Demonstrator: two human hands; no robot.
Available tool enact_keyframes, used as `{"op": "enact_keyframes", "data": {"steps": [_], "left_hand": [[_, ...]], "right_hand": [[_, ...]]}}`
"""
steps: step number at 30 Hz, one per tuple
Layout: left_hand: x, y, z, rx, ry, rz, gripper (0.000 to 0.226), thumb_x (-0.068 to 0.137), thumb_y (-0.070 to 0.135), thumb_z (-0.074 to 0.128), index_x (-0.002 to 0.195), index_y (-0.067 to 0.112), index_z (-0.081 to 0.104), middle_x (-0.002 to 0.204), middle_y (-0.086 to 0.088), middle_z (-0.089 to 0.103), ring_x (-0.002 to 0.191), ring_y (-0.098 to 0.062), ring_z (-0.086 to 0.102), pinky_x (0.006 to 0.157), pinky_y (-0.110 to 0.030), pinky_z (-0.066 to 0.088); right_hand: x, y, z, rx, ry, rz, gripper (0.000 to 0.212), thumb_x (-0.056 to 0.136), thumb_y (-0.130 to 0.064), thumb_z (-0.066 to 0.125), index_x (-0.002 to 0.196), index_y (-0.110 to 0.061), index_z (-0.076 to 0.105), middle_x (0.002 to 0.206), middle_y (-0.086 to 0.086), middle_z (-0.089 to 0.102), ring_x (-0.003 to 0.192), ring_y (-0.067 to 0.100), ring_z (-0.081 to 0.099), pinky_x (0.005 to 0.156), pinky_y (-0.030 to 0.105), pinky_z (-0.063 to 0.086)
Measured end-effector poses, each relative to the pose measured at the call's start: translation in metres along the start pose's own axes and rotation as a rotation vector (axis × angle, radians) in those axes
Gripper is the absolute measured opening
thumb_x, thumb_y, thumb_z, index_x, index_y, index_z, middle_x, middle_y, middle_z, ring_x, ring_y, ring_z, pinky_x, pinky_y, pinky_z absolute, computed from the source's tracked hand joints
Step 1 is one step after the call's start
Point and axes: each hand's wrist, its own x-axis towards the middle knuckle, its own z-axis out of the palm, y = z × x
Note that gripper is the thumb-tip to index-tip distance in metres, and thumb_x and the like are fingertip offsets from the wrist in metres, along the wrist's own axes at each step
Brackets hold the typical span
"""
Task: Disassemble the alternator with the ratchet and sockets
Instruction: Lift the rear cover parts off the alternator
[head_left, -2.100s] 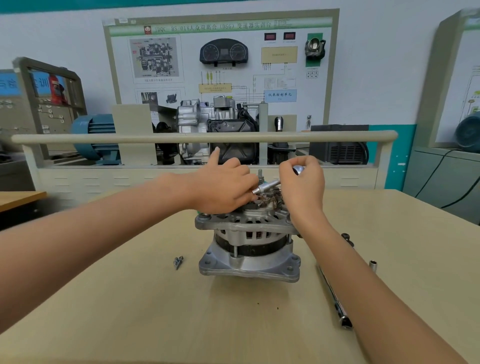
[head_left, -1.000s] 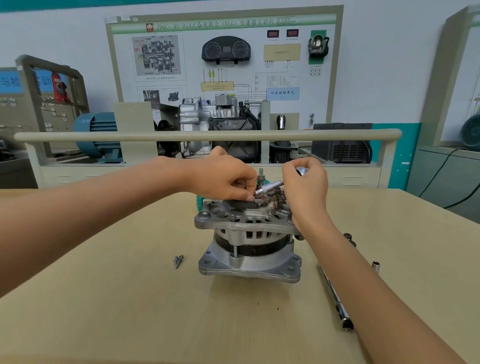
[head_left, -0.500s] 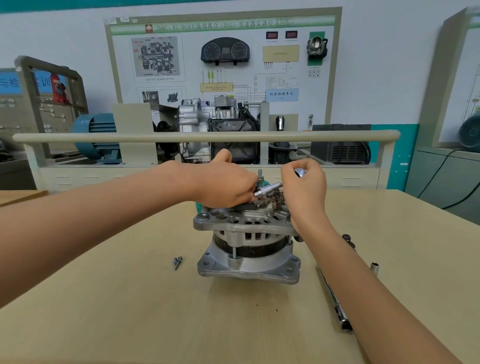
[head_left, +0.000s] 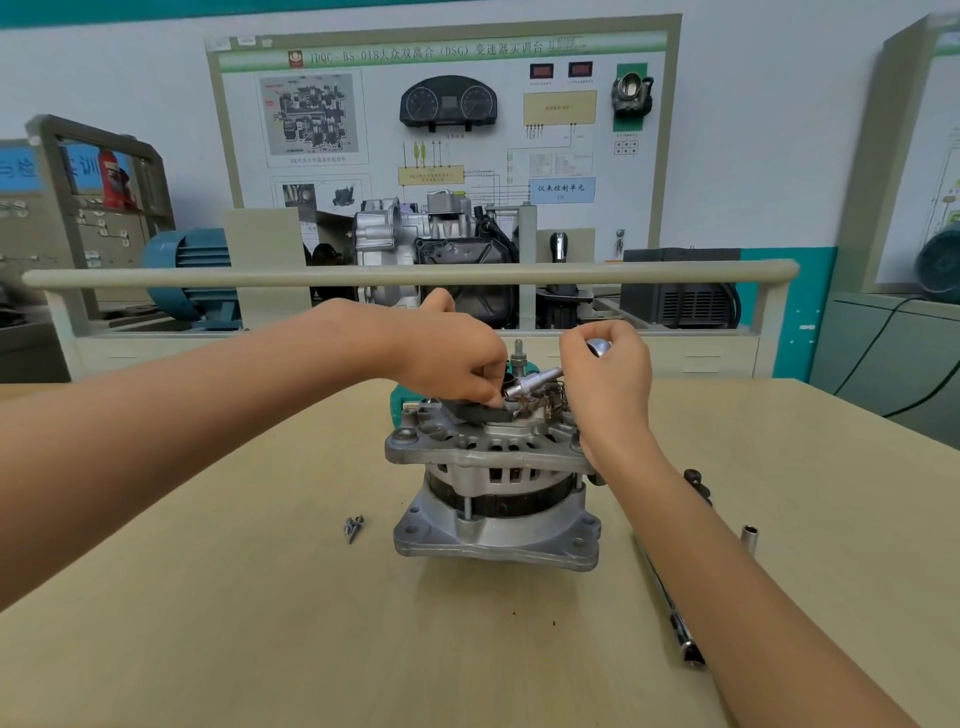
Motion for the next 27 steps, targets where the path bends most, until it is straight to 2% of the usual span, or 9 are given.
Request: {"op": "enact_keyframes", "data": {"steps": [4,9,11,14,16,18,21,24,27], "left_hand": [[0.002,0.011,-0.009,0.057,-0.131,-0.096,0.026,0.100,0.037,0.039,0.092,0.016,0.053,0.070,0.007,0.044,0.076,-0.015,0.042,0.099,-0.041,0.020],[0.006,0.027,-0.016,0.154,-0.223,-0.162,0.024,0.102,0.025,0.030,0.092,0.009,0.044,0.068,0.000,0.035,0.062,-0.014,0.029,0.085,-0.040,0.028],[0.006,0.033,-0.015,0.197,-0.216,-0.181,0.017,0.101,0.016,0.027,0.094,0.009,0.040,0.068,0.000,0.034,0.063,-0.015,0.027,0.084,-0.039,0.024],[0.004,0.037,-0.013,0.196,-0.218,-0.165,0.015,0.097,0.008,0.025,0.099,0.009,0.040,0.070,0.000,0.039,0.074,-0.019,0.033,0.101,-0.046,0.018],[0.003,0.035,-0.011,0.204,-0.198,-0.128,0.013,0.096,0.008,0.026,0.091,0.012,0.037,0.071,0.001,0.041,0.071,-0.017,0.036,0.104,-0.046,0.013],[0.002,0.032,-0.007,0.248,-0.153,-0.097,0.020,0.094,0.010,0.027,0.077,0.017,0.032,0.070,0.000,0.044,0.065,-0.015,0.035,0.097,-0.043,0.016],[0.001,0.027,-0.002,0.274,-0.069,-0.046,0.027,0.095,0.014,0.030,0.070,0.021,0.027,0.069,0.000,0.048,0.063,-0.015,0.035,0.083,-0.038,0.015],[0.000,0.025,0.000,0.276,-0.037,-0.013,0.029,0.098,0.018,0.030,0.069,0.020,0.026,0.069,0.000,0.048,0.063,-0.016,0.036,0.082,-0.038,0.015],[0.001,0.024,0.001,0.261,-0.046,-0.011,0.030,0.099,0.020,0.028,0.070,0.018,0.027,0.067,0.001,0.047,0.061,-0.015,0.036,0.084,-0.038,0.015]], "right_hand": [[0.000,0.000,0.000,0.009,-0.012,0.010,0.019,0.089,-0.014,0.050,0.074,-0.023,0.045,0.076,-0.010,0.046,0.058,0.004,0.041,0.047,0.015,0.032],[0.000,0.000,0.000,0.013,-0.020,0.010,0.019,0.089,-0.013,0.050,0.074,-0.023,0.045,0.074,-0.008,0.046,0.056,0.005,0.039,0.047,0.016,0.030],[0.000,-0.001,-0.001,0.010,-0.016,0.014,0.019,0.089,-0.013,0.050,0.074,-0.023,0.045,0.075,-0.008,0.047,0.057,0.005,0.041,0.044,0.013,0.032],[-0.001,-0.002,0.000,0.020,-0.008,0.012,0.020,0.089,-0.011,0.050,0.073,-0.023,0.045,0.074,-0.007,0.047,0.057,0.005,0.041,0.039,0.007,0.031],[-0.001,-0.001,0.000,0.021,-0.006,0.011,0.020,0.089,-0.011,0.051,0.073,-0.023,0.045,0.073,-0.006,0.047,0.056,0.006,0.041,0.038,0.006,0.031],[-0.001,-0.001,0.000,0.014,-0.003,0.011,0.021,0.089,-0.011,0.051,0.073,-0.023,0.045,0.074,-0.007,0.047,0.057,0.005,0.041,0.039,0.007,0.031],[-0.001,-0.001,0.000,0.010,0.000,0.016,0.021,0.089,-0.012,0.051,0.073,-0.024,0.045,0.075,-0.008,0.048,0.059,0.004,0.042,0.043,0.009,0.033],[-0.001,-0.001,0.000,0.003,-0.001,0.020,0.020,0.089,-0.013,0.051,0.073,-0.024,0.045,0.076,-0.009,0.048,0.061,0.004,0.043,0.049,0.017,0.033],[-0.001,-0.001,0.000,0.000,-0.002,0.020,0.020,0.089,-0.012,0.050,0.074,-0.024,0.045,0.077,-0.009,0.048,0.059,0.004,0.043,0.044,0.012,0.033]]}}
